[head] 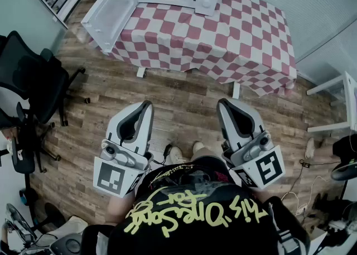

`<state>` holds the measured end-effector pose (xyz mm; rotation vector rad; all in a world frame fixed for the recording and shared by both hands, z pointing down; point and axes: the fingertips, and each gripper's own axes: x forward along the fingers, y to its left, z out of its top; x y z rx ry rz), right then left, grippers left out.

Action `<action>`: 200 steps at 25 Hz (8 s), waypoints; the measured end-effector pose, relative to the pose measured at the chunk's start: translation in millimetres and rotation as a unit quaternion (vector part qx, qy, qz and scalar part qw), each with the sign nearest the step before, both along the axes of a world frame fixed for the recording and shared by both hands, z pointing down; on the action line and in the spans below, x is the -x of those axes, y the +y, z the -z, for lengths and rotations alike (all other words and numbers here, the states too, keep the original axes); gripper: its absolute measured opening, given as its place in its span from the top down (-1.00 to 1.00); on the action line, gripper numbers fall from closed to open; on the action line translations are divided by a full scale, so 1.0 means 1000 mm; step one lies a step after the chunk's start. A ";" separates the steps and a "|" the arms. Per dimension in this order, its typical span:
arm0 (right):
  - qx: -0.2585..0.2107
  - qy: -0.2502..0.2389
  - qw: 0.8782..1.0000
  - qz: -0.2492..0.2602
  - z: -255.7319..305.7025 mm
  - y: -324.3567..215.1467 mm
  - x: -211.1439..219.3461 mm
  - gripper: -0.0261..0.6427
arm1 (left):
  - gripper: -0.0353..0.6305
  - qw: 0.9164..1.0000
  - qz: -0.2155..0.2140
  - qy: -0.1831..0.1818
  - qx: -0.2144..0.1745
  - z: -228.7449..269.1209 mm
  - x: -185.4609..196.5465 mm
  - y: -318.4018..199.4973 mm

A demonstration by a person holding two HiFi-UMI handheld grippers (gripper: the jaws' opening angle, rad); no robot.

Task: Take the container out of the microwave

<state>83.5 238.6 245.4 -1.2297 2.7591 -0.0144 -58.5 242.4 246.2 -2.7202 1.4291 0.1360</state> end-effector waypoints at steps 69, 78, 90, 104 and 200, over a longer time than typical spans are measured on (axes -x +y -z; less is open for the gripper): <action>0.060 0.040 0.997 0.022 -0.036 -0.133 0.010 0.89 | 0.87 0.981 0.080 -0.107 0.140 -0.064 0.006 -0.129; 0.057 0.032 0.997 0.052 -0.032 -0.187 0.010 0.89 | 0.87 0.983 0.081 -0.095 0.133 -0.054 -0.003 -0.182; 0.060 0.040 0.992 0.100 -0.042 -0.236 0.010 0.89 | 0.87 0.981 0.123 -0.076 0.132 -0.055 -0.008 -0.225; 0.045 0.037 0.991 0.122 -0.033 -0.252 0.023 0.89 | 0.87 0.979 0.131 -0.083 0.129 -0.049 -0.003 -0.245; 0.116 0.080 0.989 -0.035 -0.132 -0.525 0.112 0.88 | 0.87 0.976 0.039 -0.133 0.167 -0.147 0.065 -0.553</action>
